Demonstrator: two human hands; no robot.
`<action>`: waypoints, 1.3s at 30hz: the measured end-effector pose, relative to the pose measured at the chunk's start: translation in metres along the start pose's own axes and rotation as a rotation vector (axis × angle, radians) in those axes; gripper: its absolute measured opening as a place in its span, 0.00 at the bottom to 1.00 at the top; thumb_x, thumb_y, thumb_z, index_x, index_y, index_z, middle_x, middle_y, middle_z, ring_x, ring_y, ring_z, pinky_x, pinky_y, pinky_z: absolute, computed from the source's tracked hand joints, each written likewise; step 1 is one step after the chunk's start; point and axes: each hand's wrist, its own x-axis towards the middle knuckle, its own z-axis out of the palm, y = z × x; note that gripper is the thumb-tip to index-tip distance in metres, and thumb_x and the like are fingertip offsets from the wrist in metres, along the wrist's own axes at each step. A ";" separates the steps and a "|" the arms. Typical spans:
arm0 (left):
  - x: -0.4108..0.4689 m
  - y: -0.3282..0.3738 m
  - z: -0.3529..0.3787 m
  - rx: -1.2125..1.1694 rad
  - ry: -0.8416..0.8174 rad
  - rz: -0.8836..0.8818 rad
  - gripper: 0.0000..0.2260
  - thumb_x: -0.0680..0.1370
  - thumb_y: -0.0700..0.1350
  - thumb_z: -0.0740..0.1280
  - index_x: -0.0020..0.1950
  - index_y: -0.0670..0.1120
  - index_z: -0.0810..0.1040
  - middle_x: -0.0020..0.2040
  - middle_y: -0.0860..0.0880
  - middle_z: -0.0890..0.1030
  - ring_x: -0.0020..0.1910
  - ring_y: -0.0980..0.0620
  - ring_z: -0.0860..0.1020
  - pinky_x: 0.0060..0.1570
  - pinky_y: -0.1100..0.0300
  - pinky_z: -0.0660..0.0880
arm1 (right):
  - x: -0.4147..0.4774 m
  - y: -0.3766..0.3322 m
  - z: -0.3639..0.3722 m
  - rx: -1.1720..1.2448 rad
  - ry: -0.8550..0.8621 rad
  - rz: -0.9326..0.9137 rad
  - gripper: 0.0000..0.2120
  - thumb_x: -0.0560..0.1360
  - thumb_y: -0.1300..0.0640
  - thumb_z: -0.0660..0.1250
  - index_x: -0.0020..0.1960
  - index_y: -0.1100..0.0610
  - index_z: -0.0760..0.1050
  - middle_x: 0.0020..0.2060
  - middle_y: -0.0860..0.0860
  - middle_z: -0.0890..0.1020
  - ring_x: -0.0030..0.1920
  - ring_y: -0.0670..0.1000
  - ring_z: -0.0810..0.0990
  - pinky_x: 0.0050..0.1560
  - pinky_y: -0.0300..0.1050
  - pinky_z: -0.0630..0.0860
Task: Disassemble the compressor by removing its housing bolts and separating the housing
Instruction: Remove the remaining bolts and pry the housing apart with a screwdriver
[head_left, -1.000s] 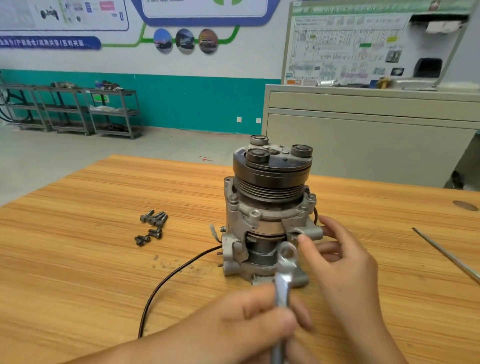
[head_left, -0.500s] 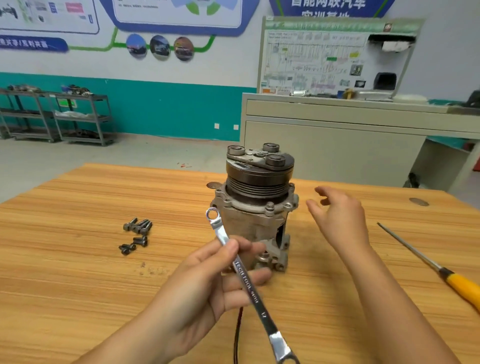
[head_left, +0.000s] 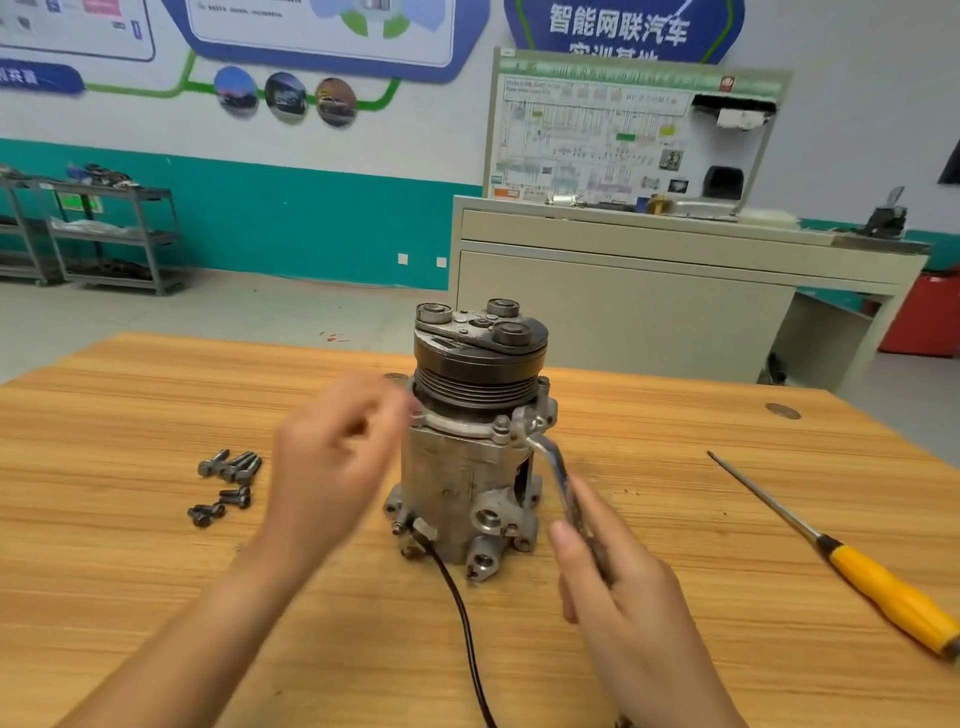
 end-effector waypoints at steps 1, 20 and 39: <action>0.011 -0.016 -0.001 -0.030 0.086 -0.116 0.06 0.78 0.47 0.61 0.48 0.57 0.74 0.46 0.59 0.77 0.46 0.67 0.75 0.40 0.76 0.71 | 0.001 0.003 -0.005 -0.003 0.004 0.021 0.16 0.73 0.42 0.54 0.54 0.22 0.55 0.27 0.40 0.75 0.28 0.40 0.73 0.31 0.34 0.69; 0.015 -0.020 0.053 -0.469 0.163 -0.927 0.16 0.80 0.48 0.55 0.63 0.50 0.76 0.62 0.51 0.78 0.61 0.52 0.74 0.62 0.50 0.70 | 0.030 -0.006 -0.050 -0.587 -0.038 -0.015 0.21 0.80 0.49 0.52 0.72 0.42 0.57 0.33 0.45 0.76 0.37 0.44 0.75 0.41 0.40 0.72; -0.016 -0.009 0.037 -0.153 0.108 -0.685 0.29 0.77 0.51 0.63 0.76 0.49 0.57 0.72 0.51 0.60 0.60 0.63 0.59 0.59 0.65 0.57 | 0.054 -0.061 -0.033 -1.376 -0.245 -0.003 0.24 0.76 0.66 0.52 0.72 0.60 0.54 0.35 0.51 0.72 0.30 0.50 0.64 0.23 0.42 0.58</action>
